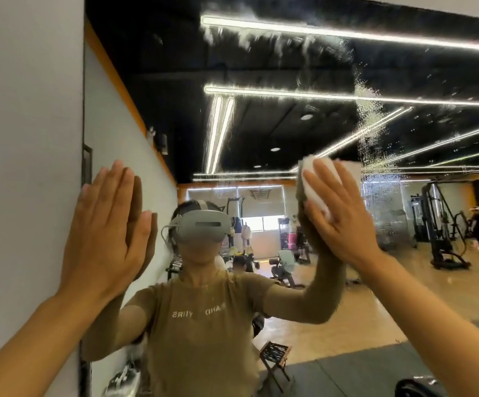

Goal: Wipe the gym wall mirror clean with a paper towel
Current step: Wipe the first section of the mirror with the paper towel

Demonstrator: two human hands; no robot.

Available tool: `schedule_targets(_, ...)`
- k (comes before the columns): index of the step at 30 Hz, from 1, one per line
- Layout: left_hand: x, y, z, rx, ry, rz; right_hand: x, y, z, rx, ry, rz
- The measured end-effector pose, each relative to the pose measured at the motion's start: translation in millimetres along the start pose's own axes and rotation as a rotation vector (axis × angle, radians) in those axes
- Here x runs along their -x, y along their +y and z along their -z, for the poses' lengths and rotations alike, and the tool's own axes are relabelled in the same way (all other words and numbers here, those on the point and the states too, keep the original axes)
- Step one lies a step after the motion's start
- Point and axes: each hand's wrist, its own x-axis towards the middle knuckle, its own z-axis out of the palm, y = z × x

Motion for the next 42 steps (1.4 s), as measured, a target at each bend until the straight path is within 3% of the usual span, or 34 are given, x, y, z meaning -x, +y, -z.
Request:
schedule_targets(4, 30.2, 6.6, -5.6, -0.04, -0.021, -0.098, 79.5, -11.5, 1.8, 0.008, -0.053, 0.117)
schedule_targets(8, 33.7, 4.9, -8.2, -0.061, -0.031, -0.096, 95.9, -10.4, 4.6, 0.019, -0.099, 0.183)
schedule_targets(11, 34.7, 3.5, -10.9, -0.084, -0.023, -0.106, 69.2, -3.3, 3.3, 0.029, -0.104, 0.199)
schedule_targets(18, 32.4, 6.4, -10.2, -0.085, -0.001, -0.109, -81.4, -2.0, 0.6, 0.012, 0.01, -0.095)
schedule_targets(21, 32.5, 7.5, -10.1, -0.086, 0.001, -0.104, -95.3, -2.4, -1.2, 0.02, 0.025, -0.122)
schedule_targets(27, 31.9, 8.1, -10.4, -0.081, 0.016, -0.106, 22.5, -19.0, -2.1, 0.025, -0.011, -0.019)
schedule_targets(33, 32.1, 10.0, -10.9, -0.071, 0.019, -0.1, 138.1, -39.3, 0.5, 0.032, -0.156, 0.085)
schedule_targets(37, 32.9, 10.2, -9.7, -0.055, 0.003, -0.087, 95.3, -39.2, 2.3, -0.019, -0.144, 0.126)
schedule_targets(42, 33.1, 9.1, -8.3, -0.047, -0.01, -0.076, -34.3, -39.4, -4.0, 0.033, -0.056, 0.05)
